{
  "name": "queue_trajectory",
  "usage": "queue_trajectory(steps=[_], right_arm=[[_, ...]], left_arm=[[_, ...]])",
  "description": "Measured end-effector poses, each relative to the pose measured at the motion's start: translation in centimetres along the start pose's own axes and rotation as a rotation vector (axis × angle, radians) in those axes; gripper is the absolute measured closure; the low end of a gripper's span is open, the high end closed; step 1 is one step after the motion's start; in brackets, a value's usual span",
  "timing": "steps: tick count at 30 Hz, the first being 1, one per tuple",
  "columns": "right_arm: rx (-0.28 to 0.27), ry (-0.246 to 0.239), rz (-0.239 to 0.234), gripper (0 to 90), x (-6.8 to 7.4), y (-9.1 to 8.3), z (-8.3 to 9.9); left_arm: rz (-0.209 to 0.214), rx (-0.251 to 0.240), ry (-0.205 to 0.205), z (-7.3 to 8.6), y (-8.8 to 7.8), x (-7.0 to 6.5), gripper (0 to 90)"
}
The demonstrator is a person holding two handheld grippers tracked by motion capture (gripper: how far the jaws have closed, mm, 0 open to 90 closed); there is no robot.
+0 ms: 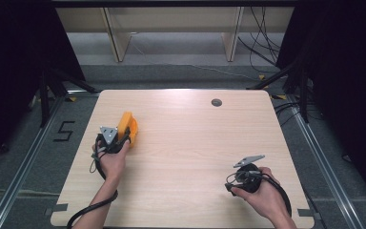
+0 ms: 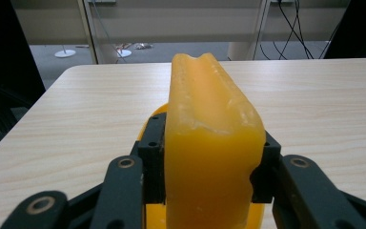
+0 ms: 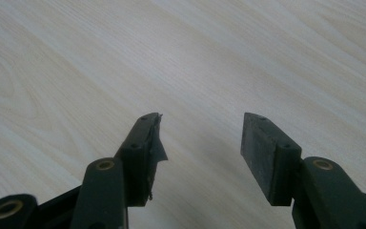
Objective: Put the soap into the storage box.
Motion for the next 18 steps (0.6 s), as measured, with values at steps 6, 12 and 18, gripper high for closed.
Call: queue_trajectory(steps=[6, 12, 18], right_arm=[[-0.001, -0.001, 0.002, 48.4, 0.0, 0.0, 0.0], [-0.001, 0.0, 0.002, 48.2, 0.0, -0.1, 0.0], [0.01, 0.013, 0.009, 47.9, 0.0, -0.2, 0.0]], left_arm=[[0.016, 0.044, -0.007, -1.0, -0.1, -0.1, 43.6], [0.032, 0.105, -0.031, -2.5, -0.6, -0.2, 31.4], [0.057, 0.149, -0.044, -4.3, -0.5, 0.7, 26.5]])
Point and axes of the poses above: each handheld gripper's, and its own axes: y roughly forward along the jaws, z roughly out of its underside, x roughly to its left, the point moved 4 cm from there along y, roughly forward along the jaws, and after that the axes turned 14 degrees about -x, right-handed, at the moved point
